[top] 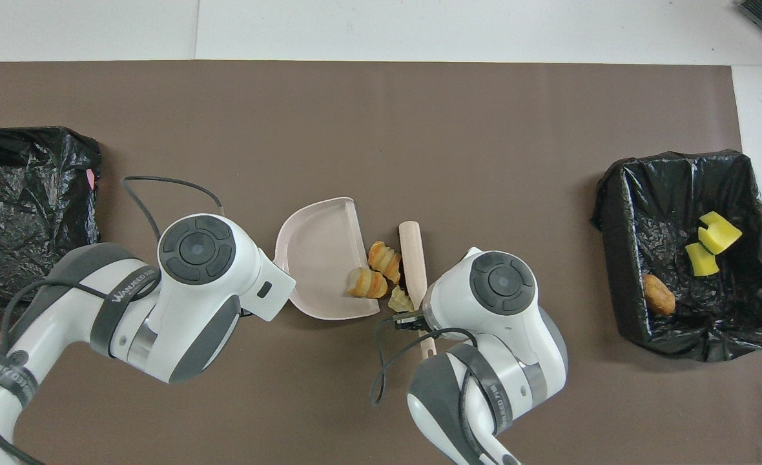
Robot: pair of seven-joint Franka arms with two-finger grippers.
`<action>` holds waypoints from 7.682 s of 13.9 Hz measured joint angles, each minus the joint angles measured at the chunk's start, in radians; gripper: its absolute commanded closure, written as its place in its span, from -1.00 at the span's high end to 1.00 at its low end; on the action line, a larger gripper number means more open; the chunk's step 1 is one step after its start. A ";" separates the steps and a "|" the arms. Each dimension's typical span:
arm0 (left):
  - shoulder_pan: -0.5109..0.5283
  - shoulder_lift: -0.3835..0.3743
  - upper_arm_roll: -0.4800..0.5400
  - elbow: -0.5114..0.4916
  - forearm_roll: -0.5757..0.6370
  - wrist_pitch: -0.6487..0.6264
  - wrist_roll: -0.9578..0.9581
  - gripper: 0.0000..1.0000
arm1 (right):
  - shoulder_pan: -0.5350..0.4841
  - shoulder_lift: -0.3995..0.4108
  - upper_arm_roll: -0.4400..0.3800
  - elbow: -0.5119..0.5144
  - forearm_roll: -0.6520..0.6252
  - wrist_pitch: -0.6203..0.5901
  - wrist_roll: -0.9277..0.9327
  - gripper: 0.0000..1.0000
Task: Sweep and dump trash in bin
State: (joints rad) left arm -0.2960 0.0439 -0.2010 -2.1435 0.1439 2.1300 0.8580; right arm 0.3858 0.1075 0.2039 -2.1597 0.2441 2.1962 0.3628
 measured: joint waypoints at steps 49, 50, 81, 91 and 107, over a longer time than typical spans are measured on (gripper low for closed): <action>0.004 -0.006 0.021 -0.012 -0.007 0.015 -0.017 -1.00 | 0.124 0.045 0.009 0.126 0.159 -0.096 0.117 -1.00; 0.004 -0.006 0.022 -0.012 -0.008 0.015 -0.017 -1.00 | 0.124 0.059 0.009 0.156 0.179 -0.098 0.117 -1.00; 0.752 -0.015 0.045 0.448 -0.153 -0.218 0.357 -1.00 | 0.365 -0.054 0.010 -0.062 -0.051 -0.002 0.503 1.00; 0.920 0.256 0.054 0.685 0.222 -0.160 0.852 -1.00 | 0.109 -0.114 -0.009 0.279 -0.186 -0.474 0.182 1.00; 0.729 0.247 0.042 0.695 0.736 -0.171 0.857 -1.00 | -0.452 -0.113 -0.063 0.518 -0.277 -0.598 -0.549 1.00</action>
State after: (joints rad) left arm 0.4328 0.2905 -0.1587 -1.4489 0.8800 1.9589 1.7147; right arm -0.0661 -0.0054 0.1405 -1.6416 -0.0333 1.5987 -0.1862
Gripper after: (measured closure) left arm 0.683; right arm 0.000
